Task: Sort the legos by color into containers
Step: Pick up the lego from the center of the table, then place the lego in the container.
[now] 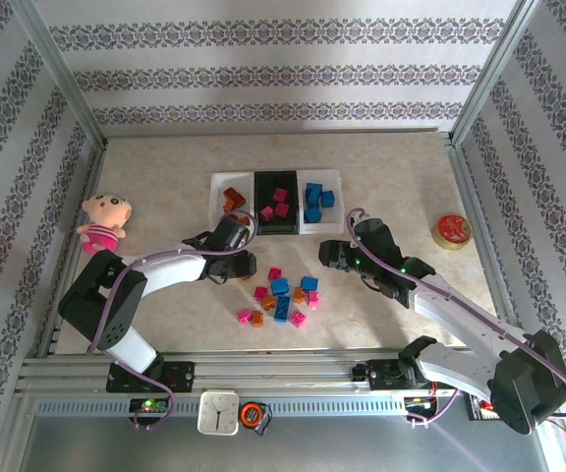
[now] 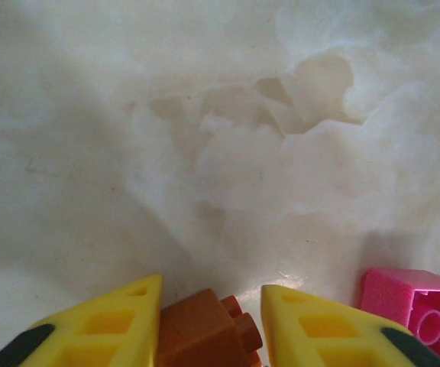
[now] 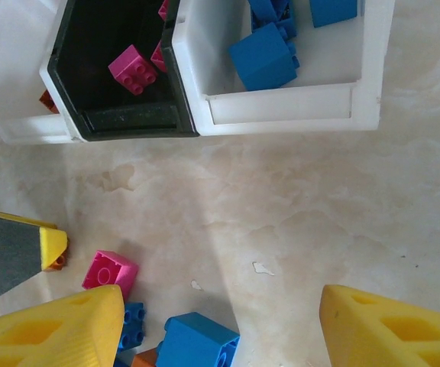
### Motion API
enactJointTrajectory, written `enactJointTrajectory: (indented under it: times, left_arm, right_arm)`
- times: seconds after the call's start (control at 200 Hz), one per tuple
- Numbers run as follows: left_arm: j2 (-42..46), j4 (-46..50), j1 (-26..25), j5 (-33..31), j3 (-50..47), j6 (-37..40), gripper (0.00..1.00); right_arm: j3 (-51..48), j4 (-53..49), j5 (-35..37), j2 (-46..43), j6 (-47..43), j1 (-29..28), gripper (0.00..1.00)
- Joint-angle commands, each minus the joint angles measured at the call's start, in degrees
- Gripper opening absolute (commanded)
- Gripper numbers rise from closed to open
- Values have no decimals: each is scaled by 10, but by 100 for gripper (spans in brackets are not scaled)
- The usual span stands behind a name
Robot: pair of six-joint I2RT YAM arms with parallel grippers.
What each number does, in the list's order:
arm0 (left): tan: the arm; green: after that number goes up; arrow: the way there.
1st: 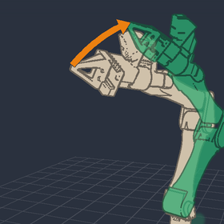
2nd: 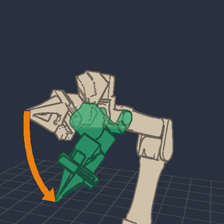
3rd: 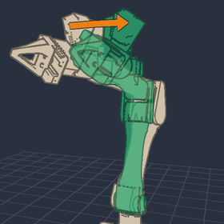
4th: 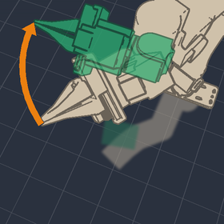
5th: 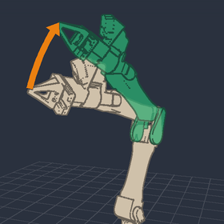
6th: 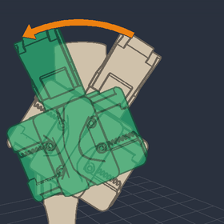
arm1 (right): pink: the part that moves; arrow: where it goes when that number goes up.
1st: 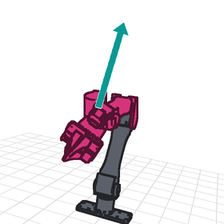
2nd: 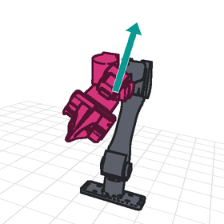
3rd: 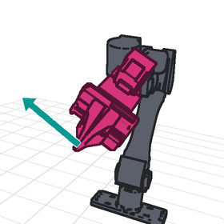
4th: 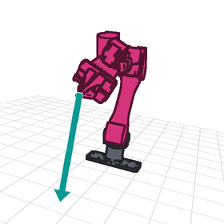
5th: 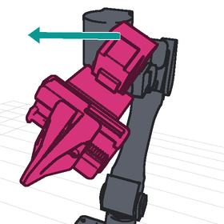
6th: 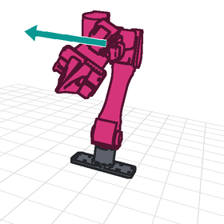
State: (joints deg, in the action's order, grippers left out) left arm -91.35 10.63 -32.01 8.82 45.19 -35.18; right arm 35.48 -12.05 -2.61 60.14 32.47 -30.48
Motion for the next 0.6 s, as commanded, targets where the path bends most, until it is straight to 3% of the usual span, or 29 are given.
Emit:
enactJointTrajectory:
  times: [0.0,0.185,0.335,0.595]
  left_arm:
    - [15,3,-10,-1,-4,-5,26]
    - [69,40,-5,-25,15,7,22]
    - [82,74,34,-45,86,38,22]
    - [-45,71,119,-61,242,67,22]
  right_arm:
    - [-9,-10,4,-11,-1,9,69]
    - [-9,-10,0,-11,-2,12,69]
    - [-7,-10,-3,-13,-1,13,69]
    - [-16,-13,-6,-18,3,13,69]
